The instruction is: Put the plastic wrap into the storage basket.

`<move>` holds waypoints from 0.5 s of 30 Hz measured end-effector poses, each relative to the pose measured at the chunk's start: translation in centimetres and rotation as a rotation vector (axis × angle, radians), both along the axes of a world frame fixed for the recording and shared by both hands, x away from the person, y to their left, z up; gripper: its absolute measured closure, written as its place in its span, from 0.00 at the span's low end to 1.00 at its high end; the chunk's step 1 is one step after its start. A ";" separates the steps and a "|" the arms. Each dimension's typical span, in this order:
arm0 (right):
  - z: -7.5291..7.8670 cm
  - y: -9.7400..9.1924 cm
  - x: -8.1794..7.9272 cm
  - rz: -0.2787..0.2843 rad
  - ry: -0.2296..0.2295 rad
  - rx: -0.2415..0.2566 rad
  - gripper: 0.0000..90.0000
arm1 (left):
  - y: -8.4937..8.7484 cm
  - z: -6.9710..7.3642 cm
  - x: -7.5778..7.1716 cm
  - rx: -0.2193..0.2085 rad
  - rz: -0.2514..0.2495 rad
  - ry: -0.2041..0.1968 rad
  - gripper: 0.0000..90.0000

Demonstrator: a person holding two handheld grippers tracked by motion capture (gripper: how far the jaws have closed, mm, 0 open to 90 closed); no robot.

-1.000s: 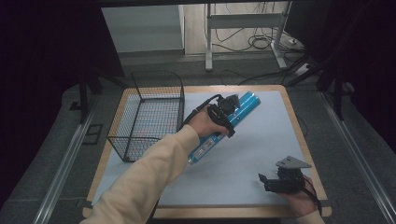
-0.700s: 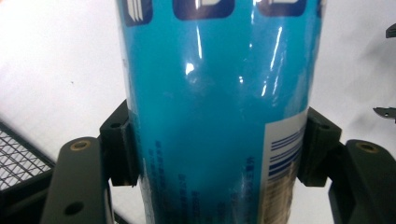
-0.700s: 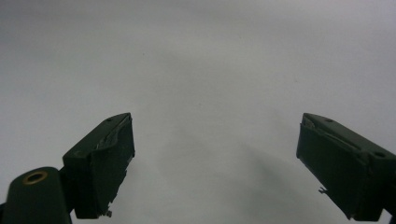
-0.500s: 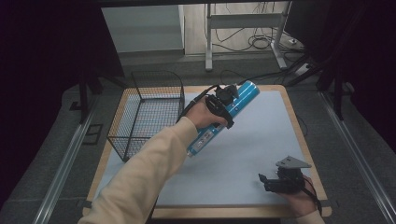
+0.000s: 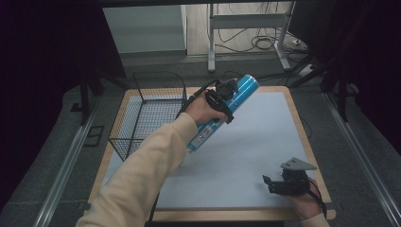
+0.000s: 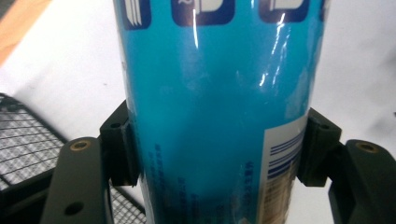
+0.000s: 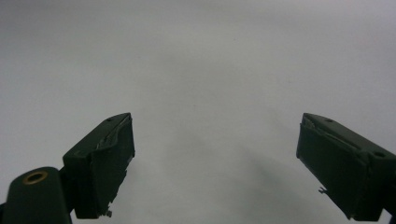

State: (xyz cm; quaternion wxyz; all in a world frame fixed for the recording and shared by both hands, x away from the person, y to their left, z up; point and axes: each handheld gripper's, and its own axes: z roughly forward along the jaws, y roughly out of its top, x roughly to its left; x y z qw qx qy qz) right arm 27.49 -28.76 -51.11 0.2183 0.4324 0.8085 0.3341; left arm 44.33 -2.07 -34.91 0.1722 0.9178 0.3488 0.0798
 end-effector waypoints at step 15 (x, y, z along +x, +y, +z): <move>-0.1 0.1 0.0 0.002 0.004 -0.006 0.13 | 0.6 1.1 0.7 0.024 0.011 -0.026 0.35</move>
